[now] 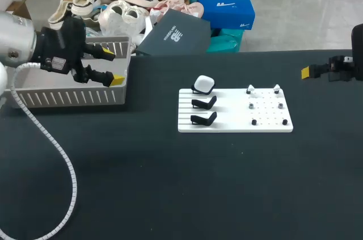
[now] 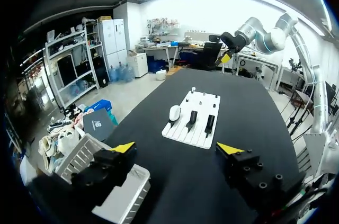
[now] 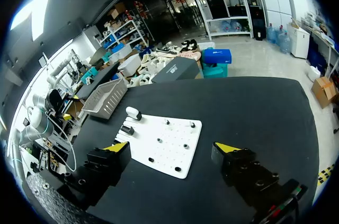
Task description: Pick up each earbud case from the left stands, insert the matching earbuds, close the lid, and place the case in the box.
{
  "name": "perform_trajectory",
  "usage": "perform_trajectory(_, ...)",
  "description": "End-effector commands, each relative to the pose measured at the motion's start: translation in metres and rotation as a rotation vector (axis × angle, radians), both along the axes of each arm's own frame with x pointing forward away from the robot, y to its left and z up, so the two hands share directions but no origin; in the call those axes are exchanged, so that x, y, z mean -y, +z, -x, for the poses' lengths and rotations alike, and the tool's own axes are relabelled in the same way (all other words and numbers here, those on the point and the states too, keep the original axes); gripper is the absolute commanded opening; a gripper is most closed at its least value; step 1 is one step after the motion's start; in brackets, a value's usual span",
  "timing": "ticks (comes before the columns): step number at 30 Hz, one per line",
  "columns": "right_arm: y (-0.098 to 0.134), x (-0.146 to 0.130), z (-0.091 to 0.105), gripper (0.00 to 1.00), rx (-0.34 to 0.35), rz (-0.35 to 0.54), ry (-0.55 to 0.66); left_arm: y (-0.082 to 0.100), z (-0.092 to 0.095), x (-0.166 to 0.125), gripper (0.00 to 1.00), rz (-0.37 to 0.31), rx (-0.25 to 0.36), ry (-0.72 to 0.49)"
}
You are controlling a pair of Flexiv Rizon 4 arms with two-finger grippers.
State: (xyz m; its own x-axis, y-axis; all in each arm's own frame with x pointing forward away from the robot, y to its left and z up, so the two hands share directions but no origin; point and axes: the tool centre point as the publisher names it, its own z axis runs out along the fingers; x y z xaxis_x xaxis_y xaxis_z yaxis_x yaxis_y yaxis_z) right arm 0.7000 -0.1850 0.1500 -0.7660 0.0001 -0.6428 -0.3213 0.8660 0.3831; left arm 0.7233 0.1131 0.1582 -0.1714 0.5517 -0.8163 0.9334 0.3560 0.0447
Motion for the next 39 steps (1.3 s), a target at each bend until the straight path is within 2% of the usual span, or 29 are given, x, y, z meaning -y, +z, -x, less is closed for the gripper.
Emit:
perform_trajectory(1, 0.0, 0.0, 0.0, 1.0, 0.0, 0.0, 0.0, -0.01, -0.02, 0.009, 1.0, 0.019, 0.007, -0.067)
perform_trajectory(3, 0.0, 0.0, 0.0, 1.0, 0.0, 0.0, 0.0, -0.013, -0.026, 0.013, 1.0, 0.019, 0.041, -0.104)
perform_trajectory(12, 0.0, 0.0, 0.0, 1.0, 0.0, 0.0, 0.0, -0.021, -0.05, 0.035, 1.0, 0.02, 0.107, -0.216)
perform_trajectory(19, 0.0, 0.0, 0.0, 1.0, 0.0, 0.0, 0.0, -0.041, -0.068, 0.062, 1.0, 0.0, 0.072, -0.261)
perform_trajectory(26, 0.0, 0.0, 0.0, 1.0, 0.0, 0.0, 0.0, -0.061, -0.087, 0.087, 1.0, -0.008, -0.038, -0.266)
perform_trajectory(32, 0.0, 0.0, 0.0, 1.0, 0.0, 0.0, 0.0, -0.076, -0.099, 0.105, 1.0, -0.021, -0.055, -0.247)
perform_trajectory(36, 0.0, 0.0, 0.0, 1.0, 0.0, 0.0, 0.0, -0.086, -0.104, 0.113, 0.93, -0.025, -0.06, -0.246)
perform_trajectory(37, 0.0, 0.0, 0.0, 1.0, 0.0, 0.0, 0.0, -0.089, -0.106, 0.116, 0.78, -0.023, -0.063, -0.244)
perform_trajectory(38, 0.0, 0.0, 0.0, 1.0, 0.0, 0.0, 0.0, -0.091, -0.107, 0.118, 0.69, -0.021, -0.064, -0.244)
perform_trajectory(39, 0.0, 0.0, 0.0, 1.0, 0.0, 0.0, 0.0, -0.093, -0.108, 0.12, 0.69, -0.018, -0.065, -0.242)
